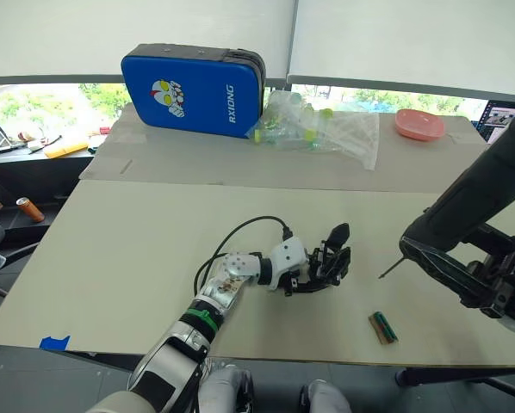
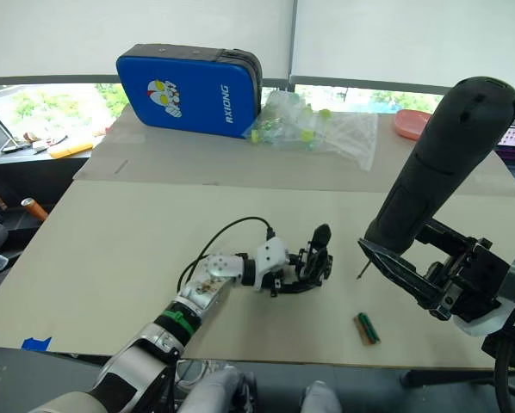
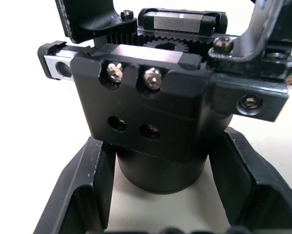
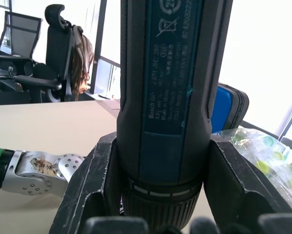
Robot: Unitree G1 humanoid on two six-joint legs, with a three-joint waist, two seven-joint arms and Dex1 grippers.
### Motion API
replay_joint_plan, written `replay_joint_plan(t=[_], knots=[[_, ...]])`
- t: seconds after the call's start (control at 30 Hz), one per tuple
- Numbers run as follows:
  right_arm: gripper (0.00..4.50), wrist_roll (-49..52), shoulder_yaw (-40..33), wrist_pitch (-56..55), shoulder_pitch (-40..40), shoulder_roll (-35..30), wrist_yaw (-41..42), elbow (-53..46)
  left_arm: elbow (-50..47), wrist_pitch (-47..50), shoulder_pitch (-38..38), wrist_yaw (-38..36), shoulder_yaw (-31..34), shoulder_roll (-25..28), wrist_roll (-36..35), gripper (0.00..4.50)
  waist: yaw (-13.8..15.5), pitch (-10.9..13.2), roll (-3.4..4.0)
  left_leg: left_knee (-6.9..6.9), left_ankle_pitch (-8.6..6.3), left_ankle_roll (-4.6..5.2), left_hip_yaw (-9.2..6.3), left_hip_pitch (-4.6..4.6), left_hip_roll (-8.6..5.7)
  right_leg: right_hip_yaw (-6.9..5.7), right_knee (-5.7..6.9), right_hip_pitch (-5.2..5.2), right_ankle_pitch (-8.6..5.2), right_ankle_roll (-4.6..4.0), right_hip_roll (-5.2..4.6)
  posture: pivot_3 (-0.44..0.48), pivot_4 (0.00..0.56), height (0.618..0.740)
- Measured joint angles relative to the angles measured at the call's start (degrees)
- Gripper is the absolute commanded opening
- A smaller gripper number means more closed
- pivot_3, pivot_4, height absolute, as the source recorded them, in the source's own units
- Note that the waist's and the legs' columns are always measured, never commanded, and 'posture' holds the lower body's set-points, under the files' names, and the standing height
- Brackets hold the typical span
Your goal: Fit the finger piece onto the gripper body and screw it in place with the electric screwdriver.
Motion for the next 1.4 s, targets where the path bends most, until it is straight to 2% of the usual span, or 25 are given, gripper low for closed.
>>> replay_joint_plan(t=[0.3,0.57,0.7,0.73,0.83,1.07,1.4], knots=[[1.94,0.0,-1.4,0.0,2.6,1.0,0.6,-1.2,12.0,-6.7,-7.9,-8.8,0.7,0.7,-0.5,2.27,-0.5,0.0,-0.05,-0.01,-0.01,0.02,0.02,-0.03,0.01,-0.02,0.00,-0.05,0.00,0.00,0.04,0.000,0.150,0.740],[1.94,0.0,-1.4,0.0,2.7,1.1,0.7,-1.2,20.6,-11.4,-12.7,-11.1,1.4,-0.2,0.8,2.27,-0.5,0.1,-0.20,0.00,-0.03,0.06,0.01,-0.03,0.00,-0.04,0.00,-0.03,0.00,0.00,0.02,0.000,0.150,0.740],[1.94,0.0,-1.3,0.0,2.7,1.2,0.8,-1.3,21.4,-9.6,-12.7,-10.6,2.5,-0.4,1.0,4.22,-0.6,0.1,-0.24,0.02,-0.03,0.07,0.01,-0.03,0.00,-0.03,0.01,-0.04,0.01,0.01,0.02,0.000,0.150,0.740],[1.94,0.0,-1.3,0.0,2.7,1.2,0.7,-1.3,21.4,-9.6,-12.7,-10.6,2.7,-0.4,1.0,4.46,-0.6,0.1,-0.24,0.01,-0.03,0.07,0.01,-0.03,0.01,-0.03,0.01,-0.03,0.01,0.01,0.03,0.000,0.150,0.740],[1.94,0.0,-1.2,0.0,2.6,1.2,0.7,-1.3,21.3,-9.8,-12.5,-10.0,3.1,-0.4,1.1,4.46,-0.6,0.1,-0.23,0.01,-0.03,0.07,0.01,-0.03,0.00,-0.03,0.01,-0.03,0.01,0.01,0.02,0.000,0.150,0.740],[1.94,0.0,-1.1,0.0,2.6,1.3,0.7,-1.3,14.6,-8.9,-7.6,-8.3,5.5,1.2,0.4,4.46,-0.8,0.1,-0.23,0.00,-0.01,0.03,0.01,-0.02,0.02,-0.02,0.02,-0.05,0.01,0.00,0.03,0.000,0.150,0.740],[1.94,0.0,-0.9,0.0,2.7,1.8,0.6,-1.4,-7.8,2.3,4.9,-3.9,4.1,3.5,-0.1,4.46,-0.5,0.1,-0.22,0.01,0.19,-0.31,0.01,-0.03,0.00,-0.02,-0.01,-0.02,0.02,0.02,-0.02,0.000,0.150,0.740]])
